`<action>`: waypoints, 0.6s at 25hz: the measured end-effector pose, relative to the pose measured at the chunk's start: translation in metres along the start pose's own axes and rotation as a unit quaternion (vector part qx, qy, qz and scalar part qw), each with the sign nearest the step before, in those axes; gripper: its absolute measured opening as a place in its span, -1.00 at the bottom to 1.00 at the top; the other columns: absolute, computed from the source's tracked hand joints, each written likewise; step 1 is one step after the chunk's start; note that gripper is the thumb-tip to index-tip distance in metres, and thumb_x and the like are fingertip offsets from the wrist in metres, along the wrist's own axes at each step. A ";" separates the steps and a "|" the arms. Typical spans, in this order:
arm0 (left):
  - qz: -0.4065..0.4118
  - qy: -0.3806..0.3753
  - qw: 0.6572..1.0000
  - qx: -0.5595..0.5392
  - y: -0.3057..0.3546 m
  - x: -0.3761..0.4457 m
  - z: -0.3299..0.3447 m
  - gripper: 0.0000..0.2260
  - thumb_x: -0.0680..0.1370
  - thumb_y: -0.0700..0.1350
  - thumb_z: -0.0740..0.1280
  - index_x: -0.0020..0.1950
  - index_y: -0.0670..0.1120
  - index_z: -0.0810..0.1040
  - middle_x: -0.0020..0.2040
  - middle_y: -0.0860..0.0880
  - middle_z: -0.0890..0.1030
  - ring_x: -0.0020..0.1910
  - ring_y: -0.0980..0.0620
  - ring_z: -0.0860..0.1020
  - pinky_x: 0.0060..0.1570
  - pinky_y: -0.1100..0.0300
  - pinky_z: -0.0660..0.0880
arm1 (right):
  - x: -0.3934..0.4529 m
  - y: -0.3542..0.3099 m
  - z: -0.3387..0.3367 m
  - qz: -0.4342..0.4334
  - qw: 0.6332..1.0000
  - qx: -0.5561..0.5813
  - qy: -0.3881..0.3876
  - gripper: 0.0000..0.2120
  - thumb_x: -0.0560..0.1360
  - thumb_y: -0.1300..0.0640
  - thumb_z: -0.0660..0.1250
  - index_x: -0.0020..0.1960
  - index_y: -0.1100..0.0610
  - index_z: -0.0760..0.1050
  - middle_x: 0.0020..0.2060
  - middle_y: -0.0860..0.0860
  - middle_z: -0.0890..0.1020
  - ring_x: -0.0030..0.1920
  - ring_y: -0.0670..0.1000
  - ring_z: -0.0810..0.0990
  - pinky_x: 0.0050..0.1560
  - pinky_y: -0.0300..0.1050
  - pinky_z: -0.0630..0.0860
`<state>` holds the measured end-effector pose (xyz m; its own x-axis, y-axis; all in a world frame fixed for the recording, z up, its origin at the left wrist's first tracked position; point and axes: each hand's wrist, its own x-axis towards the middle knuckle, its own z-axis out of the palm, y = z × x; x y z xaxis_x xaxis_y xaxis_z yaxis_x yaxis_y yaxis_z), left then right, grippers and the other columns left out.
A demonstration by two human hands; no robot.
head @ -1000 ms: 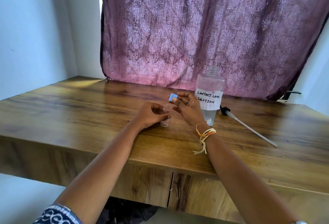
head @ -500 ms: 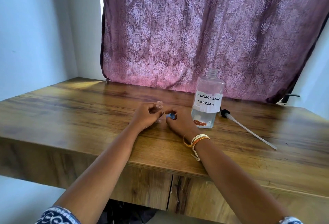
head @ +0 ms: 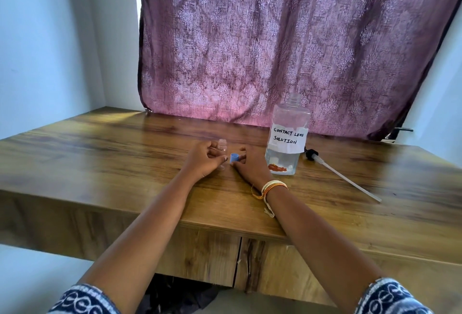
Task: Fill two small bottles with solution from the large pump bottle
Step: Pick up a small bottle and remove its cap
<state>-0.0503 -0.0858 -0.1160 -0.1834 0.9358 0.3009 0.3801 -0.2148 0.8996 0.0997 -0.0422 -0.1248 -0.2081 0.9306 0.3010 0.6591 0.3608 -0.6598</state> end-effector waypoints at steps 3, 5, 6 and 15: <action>0.003 0.004 1.000 0.005 0.007 -0.009 0.000 -0.79 0.46 -0.32 0.44 0.08 -0.27 0.56 -0.19 -0.06 0.63 -0.37 0.22 0.60 -0.43 0.42 0.51 | -0.007 -0.003 -0.008 0.015 1.000 0.016 -0.013 -0.53 0.44 0.17 0.41 0.29 0.25 0.36 0.01 0.15 0.61 0.03 0.09 0.58 0.13 0.02 0.52; 0.012 0.012 1.000 0.008 0.011 -0.014 0.001 -0.83 0.47 -0.30 0.44 0.04 -0.23 0.55 -0.22 -0.01 0.60 -0.42 0.29 0.58 -0.44 0.49 0.45 | -0.018 -0.006 -0.014 0.008 1.000 0.002 -0.027 -0.61 0.45 0.23 0.36 0.23 0.29 0.38 0.04 0.18 0.59 0.04 0.11 0.57 0.12 0.02 0.53; 0.017 0.015 1.000 0.006 0.013 -0.018 0.002 -0.85 0.48 -0.29 0.43 0.01 -0.21 0.54 -0.24 0.00 0.59 -0.43 0.33 0.56 -0.44 0.51 0.44 | -0.024 -0.006 -0.017 0.007 1.000 0.000 -0.028 -0.65 0.46 0.25 0.32 0.21 0.30 0.39 0.06 0.19 0.58 0.07 0.13 0.57 0.14 0.04 0.53; 0.077 -0.026 0.996 0.024 0.026 -0.032 0.030 -0.81 0.43 -0.28 0.48 -0.05 -0.13 0.52 -0.26 0.04 0.58 -0.42 0.36 0.58 -0.41 0.48 0.46 | -0.064 0.008 -0.063 -0.013 0.997 0.046 0.061 -0.88 0.40 0.26 0.39 -0.07 0.16 0.62 -0.15 0.05 0.69 -0.09 0.01 0.66 0.01 -0.09 0.61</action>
<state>-0.0080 -0.1129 -0.1118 -0.0732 0.9064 0.4159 0.4433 -0.3440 0.8277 0.1636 -0.1029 -0.1063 -0.1314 0.9084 0.3969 0.5849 0.3943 -0.7088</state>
